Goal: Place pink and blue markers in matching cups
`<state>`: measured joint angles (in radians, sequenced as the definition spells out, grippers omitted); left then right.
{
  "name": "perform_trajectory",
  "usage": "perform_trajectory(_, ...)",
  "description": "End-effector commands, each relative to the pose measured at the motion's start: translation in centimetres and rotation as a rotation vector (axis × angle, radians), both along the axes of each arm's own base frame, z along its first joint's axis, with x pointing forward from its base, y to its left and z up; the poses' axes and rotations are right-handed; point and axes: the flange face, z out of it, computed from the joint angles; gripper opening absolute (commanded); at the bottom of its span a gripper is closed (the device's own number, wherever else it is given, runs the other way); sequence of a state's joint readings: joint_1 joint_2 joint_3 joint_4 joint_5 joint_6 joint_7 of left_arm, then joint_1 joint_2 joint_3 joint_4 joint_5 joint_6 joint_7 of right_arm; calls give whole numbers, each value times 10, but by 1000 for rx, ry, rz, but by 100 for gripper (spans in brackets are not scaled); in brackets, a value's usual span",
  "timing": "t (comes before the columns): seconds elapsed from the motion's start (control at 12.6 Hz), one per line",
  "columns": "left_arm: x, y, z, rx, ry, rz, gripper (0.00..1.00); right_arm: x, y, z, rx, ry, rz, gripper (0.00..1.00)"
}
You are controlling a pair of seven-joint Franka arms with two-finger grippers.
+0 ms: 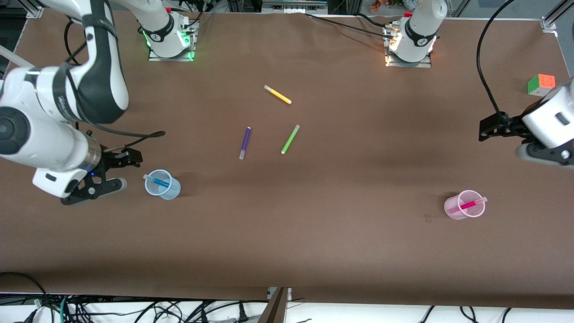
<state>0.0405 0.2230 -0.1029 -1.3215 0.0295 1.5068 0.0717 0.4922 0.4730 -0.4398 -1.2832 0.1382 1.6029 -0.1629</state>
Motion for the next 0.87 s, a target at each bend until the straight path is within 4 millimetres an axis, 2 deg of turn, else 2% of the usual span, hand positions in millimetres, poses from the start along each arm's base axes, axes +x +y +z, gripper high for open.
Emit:
perform_trajectory(0.0, -63, 1, -25, -12, -48, 91, 100, -26, -11, 36, 72, 39, -138, 100)
perform_trajectory(0.16, -66, 6, -35, -9, -26, 112, 100, -51, -23, 58, 96, 45, -180, 100)
perform_trajectory(0.24, -65, 6, -34, -9, -30, 110, 100, -60, -33, 61, 64, 46, -168, 100)
perform_trajectory(0.32, -64, 6, -34, -8, -32, 108, 100, -68, -51, 67, 54, 37, -189, 100)
perform_trajectory(0.48, -59, 5, -29, -10, -42, 105, 100, -99, -93, 100, 72, -8, -253, 100)
perform_trajectory(0.63, -56, 2, -26, -13, -51, 107, 100, -122, -111, 122, 88, -51, -280, 100)
perform_trajectory(0.79, -54, -1, -28, -14, -45, 105, 100, -132, -118, 123, 62, -39, -276, 100)
